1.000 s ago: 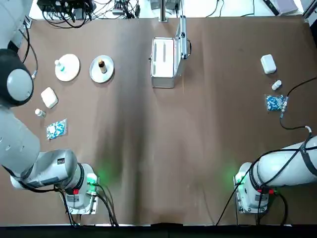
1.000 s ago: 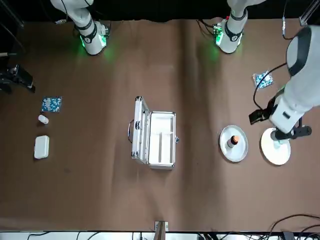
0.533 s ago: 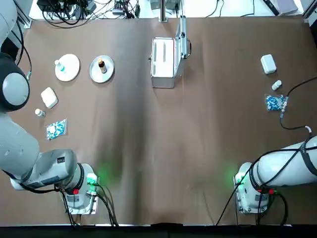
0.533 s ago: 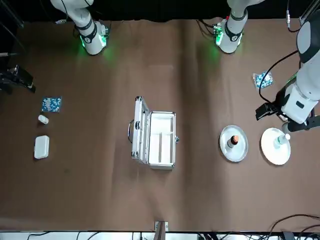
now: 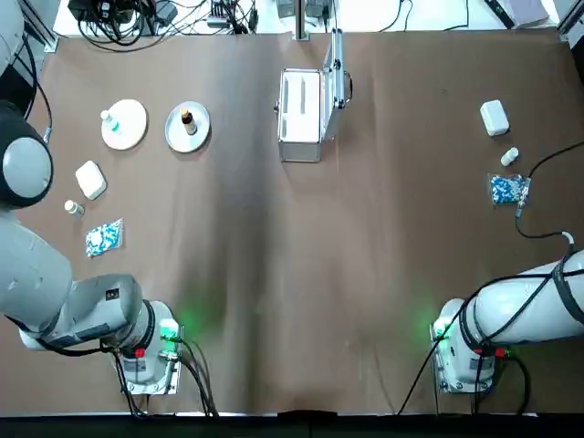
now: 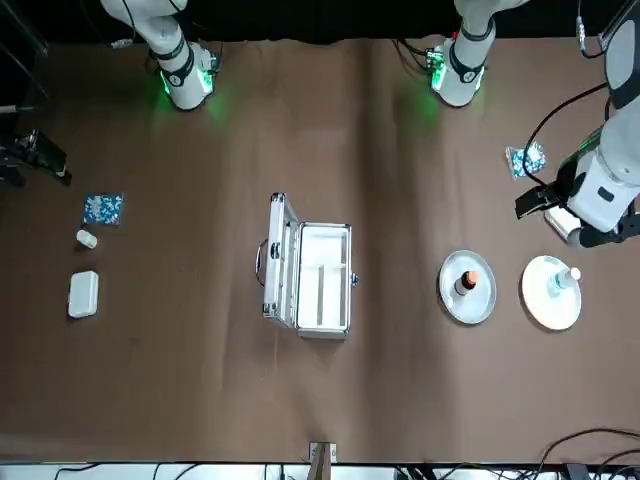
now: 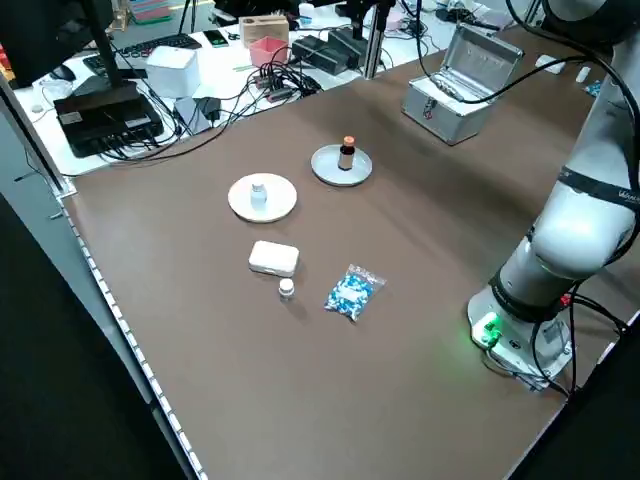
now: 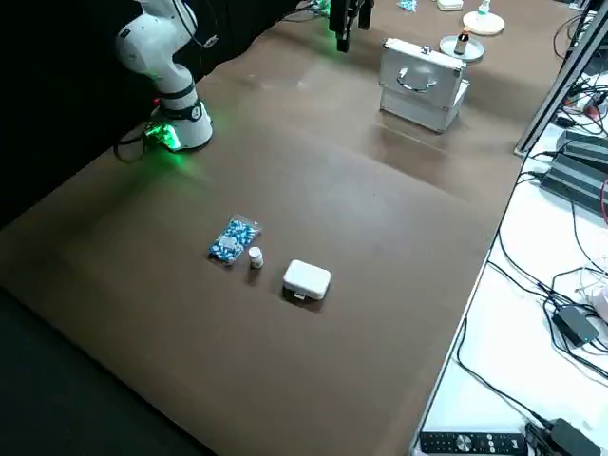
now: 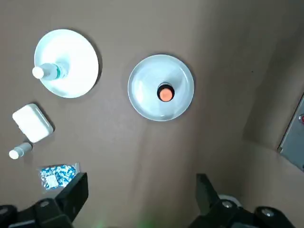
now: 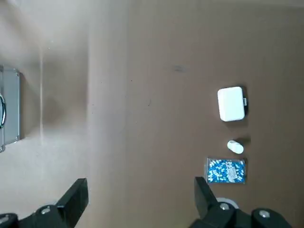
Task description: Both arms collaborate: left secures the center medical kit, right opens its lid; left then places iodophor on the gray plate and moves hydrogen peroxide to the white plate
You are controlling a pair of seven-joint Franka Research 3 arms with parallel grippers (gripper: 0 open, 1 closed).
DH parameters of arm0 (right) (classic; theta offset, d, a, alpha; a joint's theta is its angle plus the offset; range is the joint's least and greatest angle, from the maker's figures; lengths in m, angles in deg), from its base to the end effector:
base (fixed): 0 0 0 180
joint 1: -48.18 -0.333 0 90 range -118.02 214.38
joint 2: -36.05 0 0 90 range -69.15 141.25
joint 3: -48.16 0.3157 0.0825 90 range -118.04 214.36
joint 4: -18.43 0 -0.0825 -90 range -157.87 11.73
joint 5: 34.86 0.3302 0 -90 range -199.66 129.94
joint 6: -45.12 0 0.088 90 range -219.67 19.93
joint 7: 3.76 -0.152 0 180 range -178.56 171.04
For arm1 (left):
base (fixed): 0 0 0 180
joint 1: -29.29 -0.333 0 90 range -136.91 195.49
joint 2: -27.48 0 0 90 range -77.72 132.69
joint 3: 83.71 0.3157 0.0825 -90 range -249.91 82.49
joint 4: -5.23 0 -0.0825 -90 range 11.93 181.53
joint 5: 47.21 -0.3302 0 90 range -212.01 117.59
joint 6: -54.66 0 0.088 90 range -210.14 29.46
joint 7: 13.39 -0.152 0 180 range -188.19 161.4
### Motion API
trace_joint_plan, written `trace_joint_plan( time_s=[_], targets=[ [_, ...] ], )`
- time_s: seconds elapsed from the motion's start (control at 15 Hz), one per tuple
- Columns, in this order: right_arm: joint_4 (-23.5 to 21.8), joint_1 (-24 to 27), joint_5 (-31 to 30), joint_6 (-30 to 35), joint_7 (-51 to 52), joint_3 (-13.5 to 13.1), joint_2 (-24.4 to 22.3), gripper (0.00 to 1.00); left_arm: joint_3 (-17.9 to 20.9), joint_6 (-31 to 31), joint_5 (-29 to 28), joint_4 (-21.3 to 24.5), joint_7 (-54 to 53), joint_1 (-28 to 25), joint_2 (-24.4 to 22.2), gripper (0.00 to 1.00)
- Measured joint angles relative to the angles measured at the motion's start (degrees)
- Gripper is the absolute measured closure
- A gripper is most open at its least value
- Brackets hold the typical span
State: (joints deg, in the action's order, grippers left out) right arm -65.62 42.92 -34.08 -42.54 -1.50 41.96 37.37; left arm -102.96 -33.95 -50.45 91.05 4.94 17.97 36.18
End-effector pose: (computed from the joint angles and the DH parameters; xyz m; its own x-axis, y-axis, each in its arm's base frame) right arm 0.5062 -0.0055 0.6073 0.9989 0.0237 0.0405 0.0241 -0.9997 -0.0095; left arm 0.5329 -0.0534 0.5326 0.9795 0.1813 -0.0877 0.1788 -0.9832 -0.0359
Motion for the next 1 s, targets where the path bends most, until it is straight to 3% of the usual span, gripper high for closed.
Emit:
trace_joint_plan(
  time_s=[0.4, 0.73, 1.0],
  targets=[
    [-0.1, -0.2, 0.0, 0.0, 0.0, 0.0, 0.0, 0.01, 0.5, -1.0, -0.2, -0.9, -0.4, 1.6, 0.5, 0.0],
    [-0.1, -0.2, 0.0, 0.0, 0.0, 0.0, 0.0, 0.01, 10.6, -3.6, -0.2, -1.3, -3.2, 11.5, 0.3, 0.0],
    [-0.1, -0.3, 0.0, -0.2, 0.0, 0.0, 0.0, 0.01, 11.8, -5.6, -0.2, 0.8, -7.4, 12.0, -2.6, 0.0]
  ],
)
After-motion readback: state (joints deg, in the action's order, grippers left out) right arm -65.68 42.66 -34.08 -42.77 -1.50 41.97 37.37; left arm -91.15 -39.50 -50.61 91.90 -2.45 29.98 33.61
